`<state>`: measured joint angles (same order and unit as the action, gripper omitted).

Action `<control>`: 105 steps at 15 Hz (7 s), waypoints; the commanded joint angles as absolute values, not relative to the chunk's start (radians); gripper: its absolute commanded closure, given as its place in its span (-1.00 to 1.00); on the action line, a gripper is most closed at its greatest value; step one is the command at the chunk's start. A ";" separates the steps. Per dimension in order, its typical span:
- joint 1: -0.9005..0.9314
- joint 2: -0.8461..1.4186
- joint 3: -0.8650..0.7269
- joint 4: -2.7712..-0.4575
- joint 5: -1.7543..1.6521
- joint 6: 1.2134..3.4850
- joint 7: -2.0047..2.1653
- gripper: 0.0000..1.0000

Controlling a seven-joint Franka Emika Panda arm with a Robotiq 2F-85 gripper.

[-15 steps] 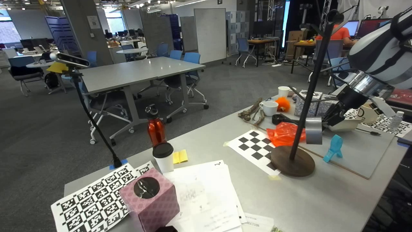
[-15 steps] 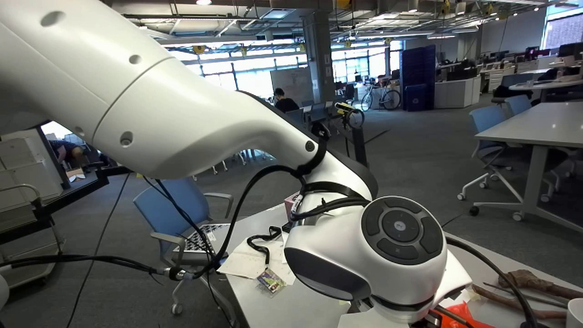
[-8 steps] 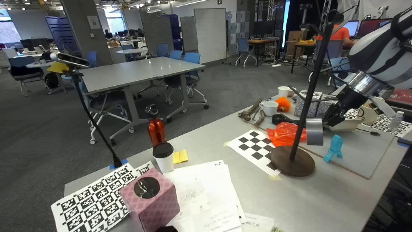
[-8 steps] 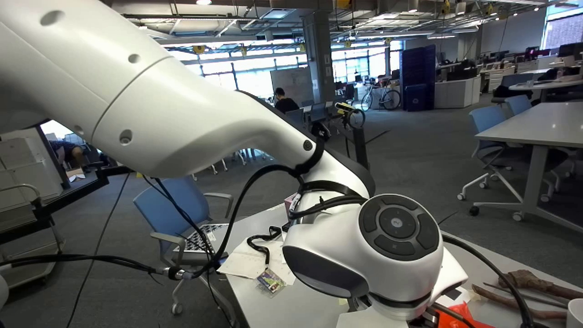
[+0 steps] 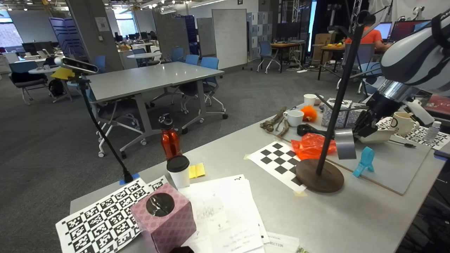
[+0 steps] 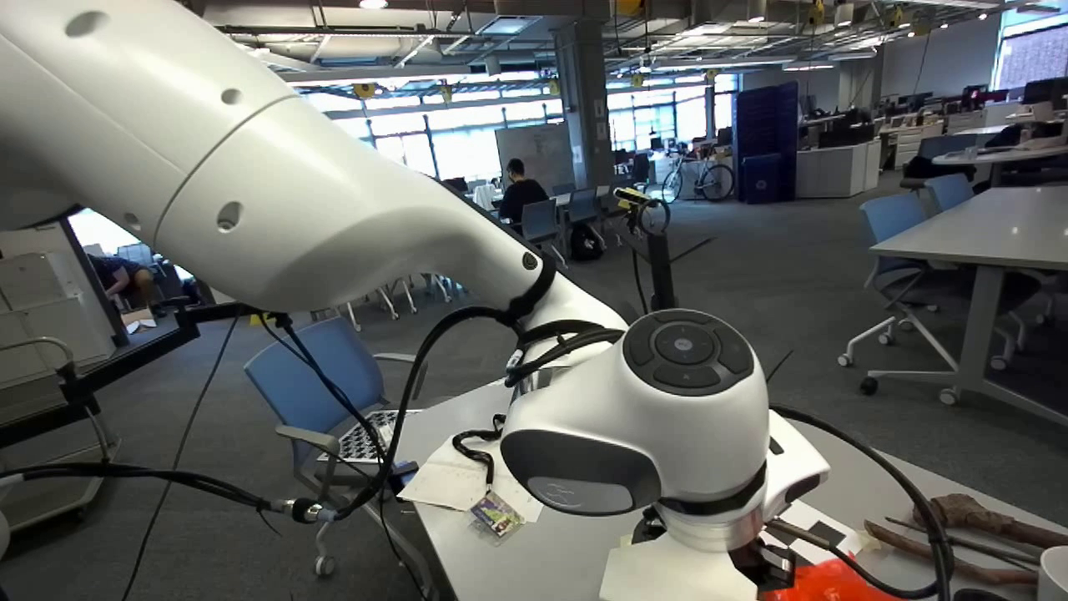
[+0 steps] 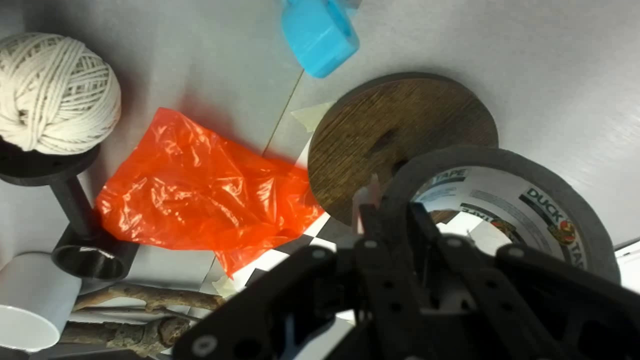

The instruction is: Pick up the grey tape from the black support and put it on the table.

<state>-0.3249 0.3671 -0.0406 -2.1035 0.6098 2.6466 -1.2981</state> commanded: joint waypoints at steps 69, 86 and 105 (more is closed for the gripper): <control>-0.113 0.089 -0.099 -2.449 -0.480 2.628 -0.549 0.91; -0.002 0.321 -0.030 -2.265 -0.509 2.621 -0.441 0.91; 0.043 0.385 -0.054 -2.192 -0.536 2.622 -0.378 -1.00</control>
<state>0.0279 0.3990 -0.0381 -2.1959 -0.4971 2.6312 -0.4202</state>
